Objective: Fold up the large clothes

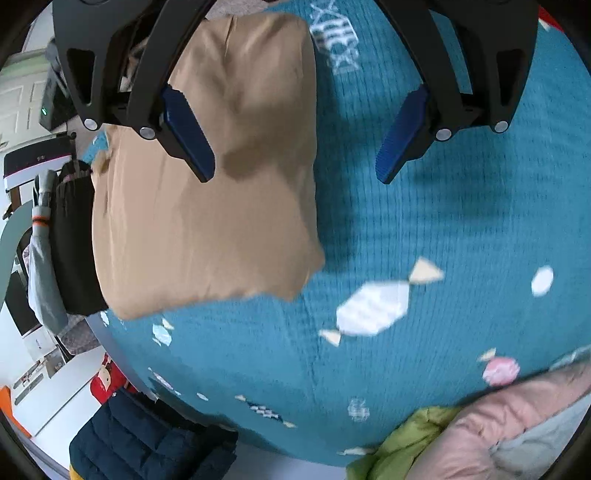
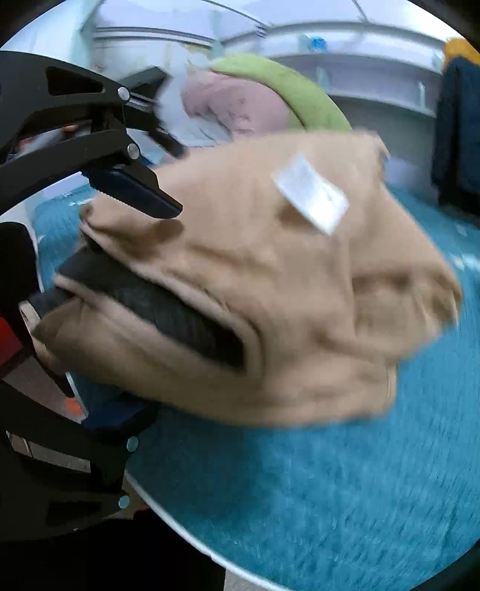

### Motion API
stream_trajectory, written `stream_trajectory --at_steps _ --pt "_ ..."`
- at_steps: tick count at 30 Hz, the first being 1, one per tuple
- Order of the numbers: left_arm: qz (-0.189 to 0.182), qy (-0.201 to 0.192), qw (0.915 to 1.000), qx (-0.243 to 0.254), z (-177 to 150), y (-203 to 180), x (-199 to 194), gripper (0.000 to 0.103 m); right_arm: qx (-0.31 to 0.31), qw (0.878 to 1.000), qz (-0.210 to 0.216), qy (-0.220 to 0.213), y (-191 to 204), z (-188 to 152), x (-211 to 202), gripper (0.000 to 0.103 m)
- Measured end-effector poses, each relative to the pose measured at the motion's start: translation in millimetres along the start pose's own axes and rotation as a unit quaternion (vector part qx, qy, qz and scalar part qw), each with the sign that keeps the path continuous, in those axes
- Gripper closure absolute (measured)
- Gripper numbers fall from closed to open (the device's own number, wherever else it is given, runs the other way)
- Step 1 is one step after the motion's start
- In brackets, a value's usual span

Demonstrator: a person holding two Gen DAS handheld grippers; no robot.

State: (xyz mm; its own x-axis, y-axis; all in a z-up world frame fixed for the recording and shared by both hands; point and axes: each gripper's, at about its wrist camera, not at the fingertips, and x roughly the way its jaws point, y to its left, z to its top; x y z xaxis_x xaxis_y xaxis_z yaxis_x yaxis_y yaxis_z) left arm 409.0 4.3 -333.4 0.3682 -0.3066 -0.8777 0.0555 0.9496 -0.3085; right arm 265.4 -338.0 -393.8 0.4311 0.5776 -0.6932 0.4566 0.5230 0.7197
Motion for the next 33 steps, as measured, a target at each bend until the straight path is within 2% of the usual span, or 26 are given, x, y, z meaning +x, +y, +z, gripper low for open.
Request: stream_trajectory --at_steps 3,4,6,8,12,15,17,21,24,27,28,29,30,31,33 --pt "-0.009 0.002 0.9999 0.005 16 -2 5 0.013 0.020 1.000 -0.016 0.002 -10 4 15 0.018" --pt "-0.021 0.009 0.9997 0.002 22 -3 9 0.013 0.034 0.999 -0.009 0.002 -17 6 17 0.018" --pt "-0.014 0.017 0.9997 0.009 29 -6 15 0.013 0.042 0.999 0.002 -0.002 -21 8 20 0.018" --pt "-0.007 0.024 0.9991 0.036 37 -14 22 0.013 0.032 0.999 -0.002 -0.001 -21 9 18 0.017" --pt "-0.006 0.010 0.9976 0.069 59 -25 29 0.013 0.023 1.000 -0.006 0.000 -11 10 29 0.017" --pt "-0.004 0.012 0.9922 0.124 78 -43 37 0.012 0.015 1.000 -0.008 -0.002 -5 12 33 0.016" --pt "-0.019 0.022 0.9859 0.165 89 -59 44 0.012 0.007 1.000 -0.012 -0.002 0 10 29 0.016" --pt "-0.050 0.064 0.9730 0.216 108 -88 67 0.011 -0.008 1.000 -0.014 -0.003 14 10 36 0.015" --pt "-0.078 0.114 0.9638 0.228 120 -102 92 0.011 -0.010 1.000 -0.002 -0.002 15 11 39 0.015" --pt "-0.096 0.186 0.9502 0.231 127 -106 125 0.010 -0.013 1.000 0.007 0.001 14 15 42 0.015" --pt "-0.093 0.223 0.9425 0.231 127 -106 143 0.010 -0.013 1.000 0.009 0.000 13 15 43 0.015" --pt "-0.079 0.239 0.9381 0.239 126 -106 154 0.005 -0.013 1.000 0.009 -0.001 15 16 45 0.015" --pt "-0.068 0.249 0.9345 0.245 125 -106 163 0.005 -0.013 1.000 0.010 -0.002 15 17 46 0.015" --pt "-0.066 0.275 0.9275 0.245 124 -104 179 0.004 -0.012 1.000 0.010 -0.003 16 18 48 0.015" --pt "-0.078 0.299 0.9237 0.227 125 -100 193 0.004 -0.007 1.000 0.011 -0.006 15 21 50 0.015"
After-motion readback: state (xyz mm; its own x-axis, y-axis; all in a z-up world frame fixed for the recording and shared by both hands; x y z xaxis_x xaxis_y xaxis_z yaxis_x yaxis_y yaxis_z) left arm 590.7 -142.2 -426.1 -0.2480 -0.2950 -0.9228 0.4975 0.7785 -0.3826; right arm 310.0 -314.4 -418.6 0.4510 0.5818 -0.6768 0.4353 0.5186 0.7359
